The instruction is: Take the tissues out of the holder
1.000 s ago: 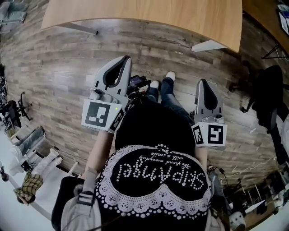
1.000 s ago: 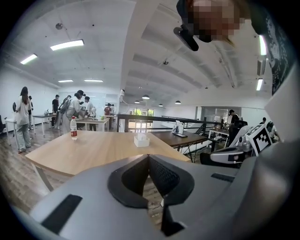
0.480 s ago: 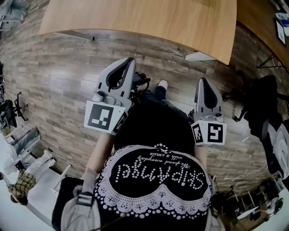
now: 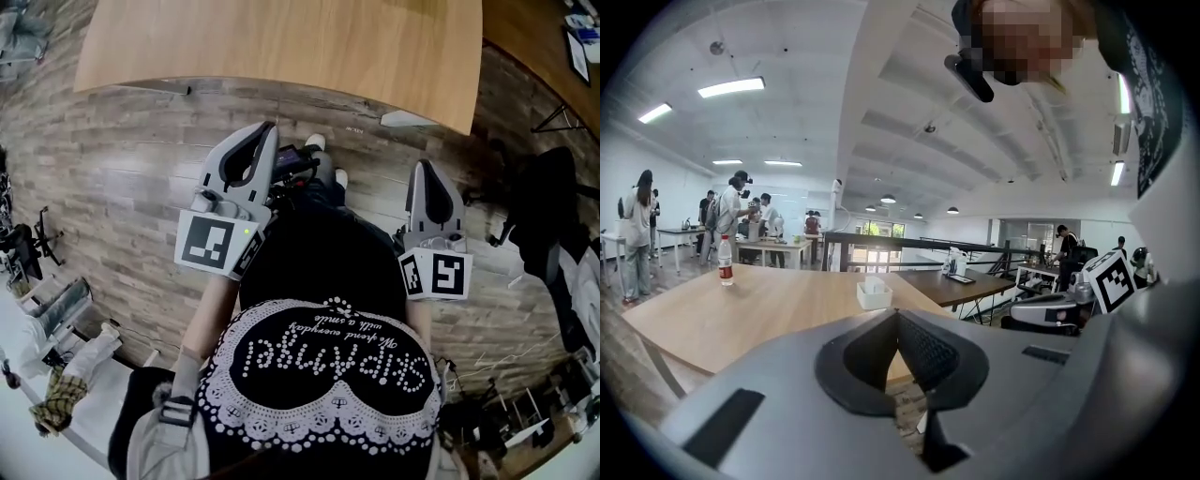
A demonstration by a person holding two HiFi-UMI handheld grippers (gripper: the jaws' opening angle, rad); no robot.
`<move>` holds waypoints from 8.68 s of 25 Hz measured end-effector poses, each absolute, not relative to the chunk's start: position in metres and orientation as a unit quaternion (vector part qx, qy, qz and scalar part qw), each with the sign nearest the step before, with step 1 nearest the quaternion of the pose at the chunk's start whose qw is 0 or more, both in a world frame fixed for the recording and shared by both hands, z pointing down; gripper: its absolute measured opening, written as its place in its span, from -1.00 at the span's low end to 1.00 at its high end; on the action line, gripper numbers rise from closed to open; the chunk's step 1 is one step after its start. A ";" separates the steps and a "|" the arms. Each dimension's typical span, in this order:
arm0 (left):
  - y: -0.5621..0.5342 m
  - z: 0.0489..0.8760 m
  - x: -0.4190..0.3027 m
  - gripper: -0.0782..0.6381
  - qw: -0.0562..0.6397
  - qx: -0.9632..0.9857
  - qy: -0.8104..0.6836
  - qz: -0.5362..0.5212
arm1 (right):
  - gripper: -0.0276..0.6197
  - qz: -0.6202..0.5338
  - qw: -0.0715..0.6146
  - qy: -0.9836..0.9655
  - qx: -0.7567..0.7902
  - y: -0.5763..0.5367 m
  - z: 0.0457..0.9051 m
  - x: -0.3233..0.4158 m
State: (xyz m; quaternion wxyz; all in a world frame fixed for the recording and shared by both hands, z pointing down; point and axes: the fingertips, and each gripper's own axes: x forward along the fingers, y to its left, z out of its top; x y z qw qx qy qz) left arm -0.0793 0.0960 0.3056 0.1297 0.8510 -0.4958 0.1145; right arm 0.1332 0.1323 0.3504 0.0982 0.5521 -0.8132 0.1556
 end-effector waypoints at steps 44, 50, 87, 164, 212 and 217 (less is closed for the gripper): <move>-0.022 0.324 -0.076 -0.76 0.168 0.873 -0.439 0.128 | -0.88 0.185 0.103 -0.764 0.609 0.055 0.357 0.138; -0.025 0.319 -0.062 -0.76 0.171 0.858 -0.470 0.118 | -0.88 0.184 0.099 -0.783 0.586 0.035 0.358 0.158; -0.039 0.307 -0.085 -0.76 0.162 0.847 -0.493 0.112 | -0.88 0.153 0.117 -0.814 0.548 0.015 0.347 0.128; -0.092 0.334 -0.094 -0.76 0.226 0.837 -0.489 0.096 | 0.14 0.200 0.237 -0.752 0.582 -0.271 0.461 0.109; -0.096 0.327 -0.129 -0.76 0.212 0.809 -0.539 0.103 | -0.04 0.193 0.241 -0.752 0.582 -0.290 0.435 0.110; -0.092 0.327 -0.133 -0.76 0.208 0.809 -0.541 0.105 | -0.04 0.194 0.226 -0.760 0.577 -0.268 0.423 0.108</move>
